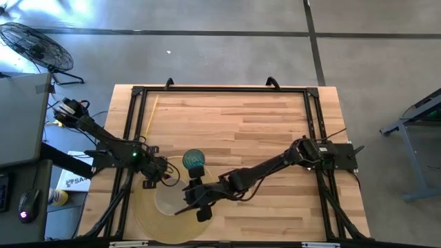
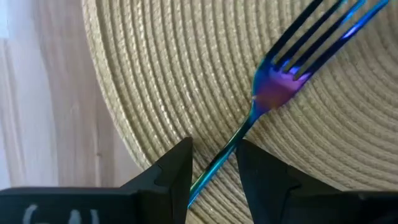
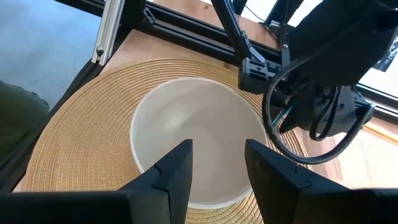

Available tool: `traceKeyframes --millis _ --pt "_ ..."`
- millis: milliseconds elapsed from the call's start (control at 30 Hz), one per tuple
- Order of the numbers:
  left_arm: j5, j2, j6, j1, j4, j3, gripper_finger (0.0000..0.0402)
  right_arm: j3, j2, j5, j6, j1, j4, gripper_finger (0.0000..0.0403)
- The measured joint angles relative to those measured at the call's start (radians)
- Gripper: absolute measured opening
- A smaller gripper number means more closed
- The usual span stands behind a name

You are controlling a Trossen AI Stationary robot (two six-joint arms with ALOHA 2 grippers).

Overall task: Pick & Place Utensil
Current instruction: Put the blue fork into the white bowl

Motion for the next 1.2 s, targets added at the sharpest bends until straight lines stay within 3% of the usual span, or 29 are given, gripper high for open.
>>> traceKeyframes --millis 267,600,1200 --pt "0.000 0.000 0.024 0.000 0.007 -0.004 0.0114 0.000 0.000 0.000 0.004 -0.009 -0.020 0.0141" --pt "-0.034 0.000 0.031 0.000 0.013 -0.005 0.0009 0.000 0.000 0.000 0.016 -0.009 -0.026 0.0141" --pt "-0.127 0.000 0.010 0.000 0.008 0.035 0.0006 -0.001 0.000 0.000 0.054 -0.004 -0.088 0.0141"
